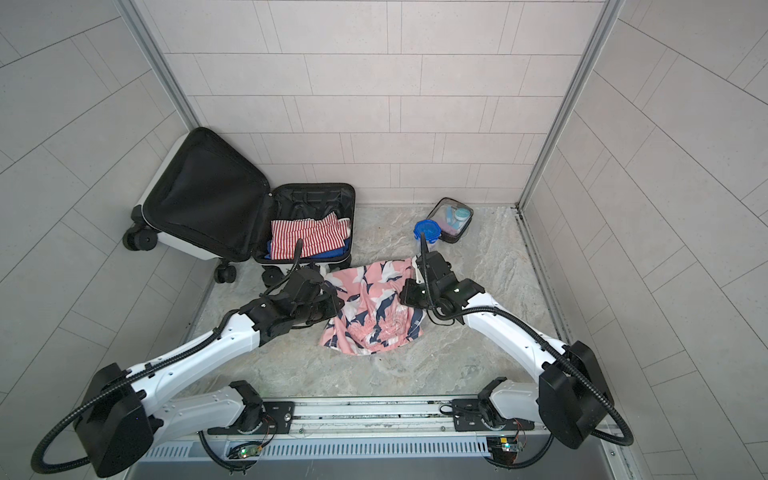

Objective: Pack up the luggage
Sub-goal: 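Carry the pink shark-print garment with both grippers toward the open suitcase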

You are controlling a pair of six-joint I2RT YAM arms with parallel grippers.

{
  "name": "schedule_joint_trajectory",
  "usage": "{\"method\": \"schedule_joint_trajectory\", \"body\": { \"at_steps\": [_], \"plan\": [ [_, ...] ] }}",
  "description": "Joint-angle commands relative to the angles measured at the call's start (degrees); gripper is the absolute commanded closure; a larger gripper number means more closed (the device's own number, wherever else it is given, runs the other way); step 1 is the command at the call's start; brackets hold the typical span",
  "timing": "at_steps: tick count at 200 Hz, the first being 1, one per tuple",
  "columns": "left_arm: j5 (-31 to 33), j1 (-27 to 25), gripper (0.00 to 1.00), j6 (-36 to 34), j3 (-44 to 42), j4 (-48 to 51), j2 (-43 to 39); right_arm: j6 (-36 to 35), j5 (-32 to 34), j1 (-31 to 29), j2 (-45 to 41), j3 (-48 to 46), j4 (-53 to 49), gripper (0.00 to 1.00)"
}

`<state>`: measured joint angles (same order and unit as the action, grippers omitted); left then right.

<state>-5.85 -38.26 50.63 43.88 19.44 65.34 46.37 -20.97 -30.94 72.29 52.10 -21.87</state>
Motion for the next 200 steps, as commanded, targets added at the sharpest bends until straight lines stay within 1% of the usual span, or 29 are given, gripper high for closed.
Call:
{"method": "schedule_joint_trajectory", "body": {
  "at_steps": [1,42,45,91,145,200],
  "plan": [
    [4.09,1.28,1.00,-3.76,4.02,5.45,-1.90,-0.14,1.20,-0.96,-0.16,4.12,-1.77,1.00],
    [6.44,4.52,1.00,-8.79,11.27,12.86,-1.63,-0.23,1.32,-2.86,3.58,11.57,-2.00,1.00],
    [6.50,4.78,1.00,-10.26,11.64,13.14,-1.67,-0.23,1.32,-2.96,4.02,12.18,-1.97,1.00],
    [6.29,11.35,1.00,-15.45,18.37,16.41,-0.19,0.02,1.72,-4.56,9.68,20.97,-1.43,1.00],
    [6.81,19.13,1.00,-21.05,29.14,18.33,5.38,-0.14,1.26,-5.92,20.94,36.39,-1.25,1.00],
    [6.05,26.92,1.00,-25.36,38.83,17.09,13.71,-0.80,-0.76,-6.02,35.75,54.46,-2.72,1.00]
  ]
}}
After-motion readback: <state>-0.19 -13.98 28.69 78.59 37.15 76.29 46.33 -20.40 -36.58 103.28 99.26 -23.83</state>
